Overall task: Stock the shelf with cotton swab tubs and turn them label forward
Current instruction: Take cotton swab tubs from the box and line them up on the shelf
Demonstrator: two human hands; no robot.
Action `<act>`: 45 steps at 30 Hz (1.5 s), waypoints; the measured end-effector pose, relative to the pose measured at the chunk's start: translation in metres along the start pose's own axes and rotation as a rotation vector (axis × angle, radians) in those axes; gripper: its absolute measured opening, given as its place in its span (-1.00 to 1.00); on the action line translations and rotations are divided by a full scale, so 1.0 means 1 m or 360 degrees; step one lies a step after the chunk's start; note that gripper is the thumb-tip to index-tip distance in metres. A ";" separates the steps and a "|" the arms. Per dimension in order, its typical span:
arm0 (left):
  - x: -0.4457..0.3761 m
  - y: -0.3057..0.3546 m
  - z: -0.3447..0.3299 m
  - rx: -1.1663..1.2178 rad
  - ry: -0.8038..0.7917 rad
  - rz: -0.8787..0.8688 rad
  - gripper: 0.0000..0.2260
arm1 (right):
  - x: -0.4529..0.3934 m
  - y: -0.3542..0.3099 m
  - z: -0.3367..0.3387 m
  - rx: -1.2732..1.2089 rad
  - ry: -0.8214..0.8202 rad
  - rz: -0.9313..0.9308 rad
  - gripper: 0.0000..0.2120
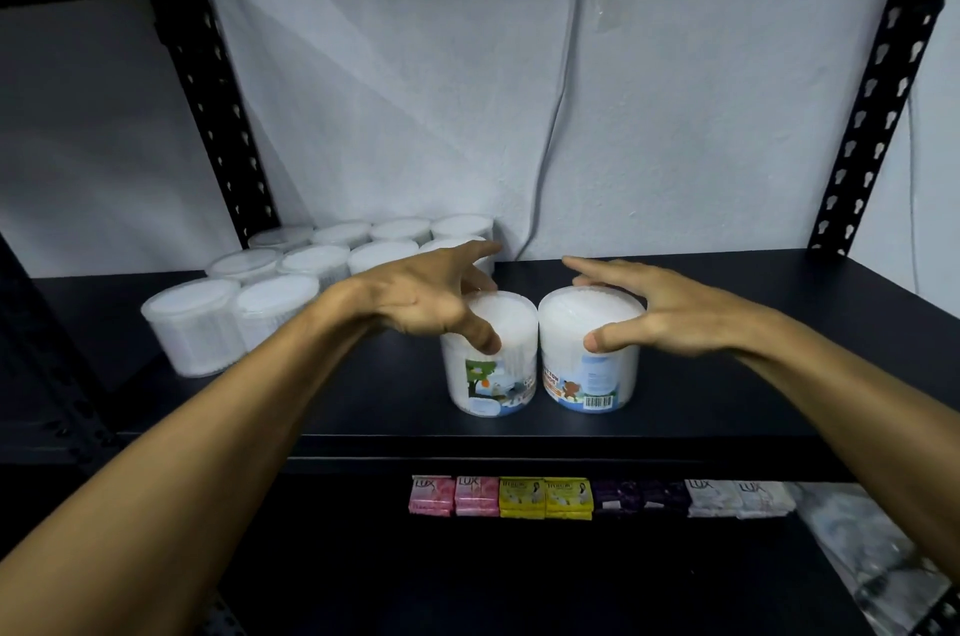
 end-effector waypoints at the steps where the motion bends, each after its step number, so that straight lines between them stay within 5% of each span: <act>1: 0.000 0.000 -0.002 0.0012 -0.0048 -0.0008 -0.07 | 0.000 -0.001 -0.002 -0.0032 -0.0022 0.0013 -0.08; 6: 0.003 -0.005 -0.007 0.0145 -0.0150 -0.0015 -0.06 | 0.006 -0.005 -0.006 -0.0214 -0.0034 0.0026 -0.12; 11: 0.012 -0.007 0.004 0.0082 0.0211 0.0082 0.03 | 0.015 -0.002 0.010 0.0162 0.0285 -0.0099 -0.11; 16: 0.008 -0.010 0.001 -0.0032 0.0354 0.0177 0.08 | 0.016 -0.002 0.006 0.0326 0.0314 -0.0151 0.00; 33: -0.006 -0.018 -0.019 0.0476 -0.0046 -0.0100 0.15 | 0.021 0.010 -0.006 -0.0557 0.0165 0.0074 0.00; 40: 0.013 -0.019 -0.001 0.0430 0.0444 0.0023 0.08 | 0.035 0.018 0.009 -0.0180 0.0610 -0.0080 0.09; 45: 0.014 -0.020 -0.004 0.0445 0.0502 0.0054 0.01 | 0.035 0.020 0.006 -0.0214 0.0712 -0.0048 0.01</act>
Point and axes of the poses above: each hand's wrist, its own x-axis away from the middle knuckle, its own z-axis out of the back of the hand, y = z × x, the point moved 10 cm from there along -x, towards the middle knuckle, and after that the axes turned 12 degrees about z, right-handed, at the moved point
